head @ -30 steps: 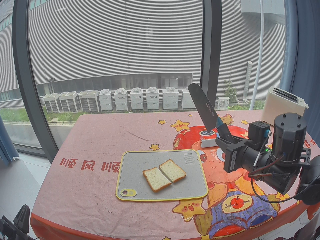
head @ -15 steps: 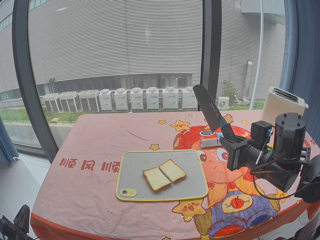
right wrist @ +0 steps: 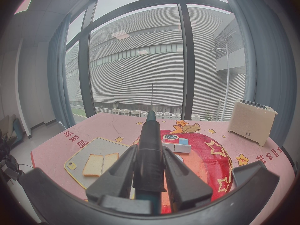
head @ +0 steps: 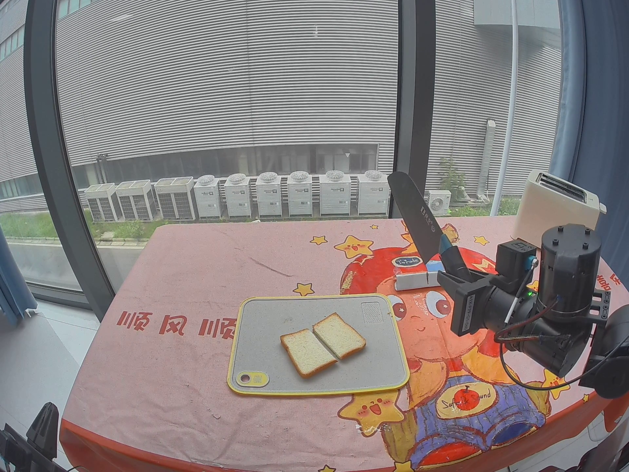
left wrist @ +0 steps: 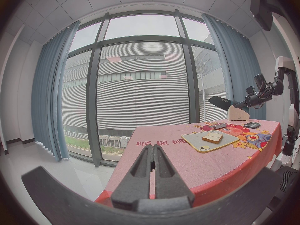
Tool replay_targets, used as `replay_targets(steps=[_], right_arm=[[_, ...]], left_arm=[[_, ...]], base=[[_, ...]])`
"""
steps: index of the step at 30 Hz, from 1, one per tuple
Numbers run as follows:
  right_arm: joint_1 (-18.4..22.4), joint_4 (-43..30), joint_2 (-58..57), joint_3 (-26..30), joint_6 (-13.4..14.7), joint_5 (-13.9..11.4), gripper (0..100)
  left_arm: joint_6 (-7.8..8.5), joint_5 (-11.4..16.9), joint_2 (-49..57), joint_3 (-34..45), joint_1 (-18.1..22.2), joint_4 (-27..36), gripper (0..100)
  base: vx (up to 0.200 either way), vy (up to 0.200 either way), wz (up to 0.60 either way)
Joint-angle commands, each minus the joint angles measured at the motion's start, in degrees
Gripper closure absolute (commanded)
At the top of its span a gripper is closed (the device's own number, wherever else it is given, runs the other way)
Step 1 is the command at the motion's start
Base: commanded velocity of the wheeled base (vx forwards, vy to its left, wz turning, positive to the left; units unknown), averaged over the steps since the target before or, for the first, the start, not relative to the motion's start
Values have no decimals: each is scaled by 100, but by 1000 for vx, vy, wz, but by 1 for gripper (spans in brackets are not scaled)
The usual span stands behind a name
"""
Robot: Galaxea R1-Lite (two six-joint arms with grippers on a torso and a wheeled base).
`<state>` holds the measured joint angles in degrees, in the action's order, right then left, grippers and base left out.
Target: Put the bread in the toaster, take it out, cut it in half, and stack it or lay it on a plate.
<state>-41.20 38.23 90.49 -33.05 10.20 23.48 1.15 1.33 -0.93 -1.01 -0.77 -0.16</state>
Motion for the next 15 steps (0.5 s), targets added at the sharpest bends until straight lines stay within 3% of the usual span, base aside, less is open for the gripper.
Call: replay_targets(steps=[1,8,15], right_arm=[[7,0,-23,-9,-18,-19,100],[236,9,-67,9,26,-107,100],[157,0,-119,88,17,-98,100]], left_arm=[[0,-1,93,101,-2,-2,100],[0,-1,93,101,-2,-2,100],[0,-1,93,101,-2,-2,100]], base=[[0,0,0],[0,0,0],[0,0,0]])
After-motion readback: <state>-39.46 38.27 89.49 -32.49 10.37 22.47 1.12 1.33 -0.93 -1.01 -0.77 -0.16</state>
